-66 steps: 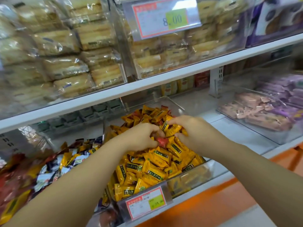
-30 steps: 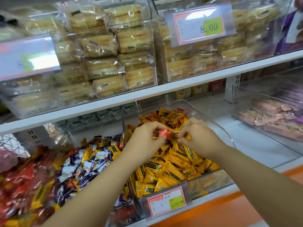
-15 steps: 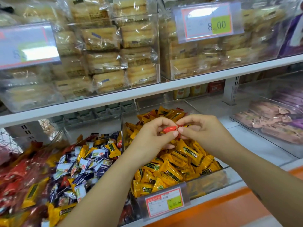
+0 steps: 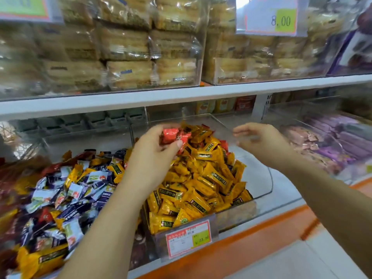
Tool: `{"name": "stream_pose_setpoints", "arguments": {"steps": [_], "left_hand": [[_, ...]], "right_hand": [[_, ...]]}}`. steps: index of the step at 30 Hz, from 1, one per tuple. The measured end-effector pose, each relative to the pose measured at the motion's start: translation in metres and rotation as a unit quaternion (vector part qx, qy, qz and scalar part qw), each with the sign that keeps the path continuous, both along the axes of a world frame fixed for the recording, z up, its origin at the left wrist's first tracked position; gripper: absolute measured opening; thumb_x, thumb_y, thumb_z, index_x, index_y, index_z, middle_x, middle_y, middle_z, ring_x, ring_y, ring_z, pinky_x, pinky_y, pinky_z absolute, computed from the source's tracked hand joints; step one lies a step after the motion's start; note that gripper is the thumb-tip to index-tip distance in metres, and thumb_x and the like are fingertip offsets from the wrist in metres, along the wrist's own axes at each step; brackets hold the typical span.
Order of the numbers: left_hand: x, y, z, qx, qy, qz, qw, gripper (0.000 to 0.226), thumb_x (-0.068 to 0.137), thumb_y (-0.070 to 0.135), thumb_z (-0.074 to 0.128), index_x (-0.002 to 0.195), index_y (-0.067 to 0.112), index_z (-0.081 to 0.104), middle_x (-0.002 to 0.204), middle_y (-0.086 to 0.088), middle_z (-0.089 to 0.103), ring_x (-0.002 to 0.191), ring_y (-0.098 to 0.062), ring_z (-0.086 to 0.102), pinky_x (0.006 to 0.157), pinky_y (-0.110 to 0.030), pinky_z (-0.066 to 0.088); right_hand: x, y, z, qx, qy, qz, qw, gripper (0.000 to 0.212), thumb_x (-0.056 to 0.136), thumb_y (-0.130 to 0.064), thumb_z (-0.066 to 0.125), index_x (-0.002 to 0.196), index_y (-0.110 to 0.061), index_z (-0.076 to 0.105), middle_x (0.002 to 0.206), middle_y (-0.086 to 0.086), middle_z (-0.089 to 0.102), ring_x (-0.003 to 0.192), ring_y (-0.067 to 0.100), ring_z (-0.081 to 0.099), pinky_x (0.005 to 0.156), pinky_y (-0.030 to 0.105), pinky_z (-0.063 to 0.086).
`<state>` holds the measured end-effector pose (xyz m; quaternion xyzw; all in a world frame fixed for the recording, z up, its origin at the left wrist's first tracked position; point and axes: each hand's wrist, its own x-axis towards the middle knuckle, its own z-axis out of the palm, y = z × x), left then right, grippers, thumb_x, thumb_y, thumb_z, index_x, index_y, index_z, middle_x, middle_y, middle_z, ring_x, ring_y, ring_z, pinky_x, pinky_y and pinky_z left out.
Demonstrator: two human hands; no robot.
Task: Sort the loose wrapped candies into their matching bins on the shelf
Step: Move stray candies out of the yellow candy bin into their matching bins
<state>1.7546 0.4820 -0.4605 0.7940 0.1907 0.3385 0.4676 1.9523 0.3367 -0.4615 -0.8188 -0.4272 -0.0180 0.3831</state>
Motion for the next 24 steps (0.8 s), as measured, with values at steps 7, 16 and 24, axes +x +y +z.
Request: {"name": "stream_pose_setpoints", "arguments": {"steps": [7, 16, 24], "left_hand": [[-0.012, 0.004, -0.001, 0.025, 0.018, -0.016, 0.999, 0.034, 0.090, 0.023, 0.060, 0.116, 0.044, 0.053, 0.095, 0.022, 0.061, 0.079, 0.009, 0.060, 0.057, -0.005, 0.047], [-0.013, 0.009, -0.006, 0.026, 0.013, -0.021, 0.999, 0.033, 0.091, 0.022, 0.060, 0.116, 0.044, 0.055, 0.095, 0.022, 0.062, 0.082, 0.007, 0.060, 0.062, -0.002, 0.043], [-0.014, 0.005, -0.001, 0.039, 0.022, -0.019, 0.999, 0.030, 0.091, 0.024, 0.059, 0.115, 0.043, 0.055, 0.099, 0.022, 0.061, 0.086, 0.002, 0.060, 0.064, -0.006, 0.044]], "right_hand": [[0.018, 0.051, 0.004, -0.333, -0.182, 0.061, 0.923, 0.058, 0.089, -0.010, 0.058, 0.143, -0.021, 0.038, 0.139, 0.008, 0.050, 0.125, 0.026, 0.047, 0.102, 0.034, 0.037], [0.023, 0.065, 0.005, -0.368, -0.235, 0.067, 0.897, 0.026, 0.088, -0.015, 0.060, 0.112, -0.006, 0.063, 0.111, 0.012, 0.063, 0.101, 0.027, 0.057, 0.085, 0.035, 0.045], [0.022, 0.036, 0.012, -0.246, -0.179, 0.061, 0.951, 0.013, 0.080, -0.031, 0.073, 0.092, -0.027, 0.073, 0.089, -0.009, 0.068, 0.089, 0.012, 0.062, 0.079, 0.028, 0.047]]}}
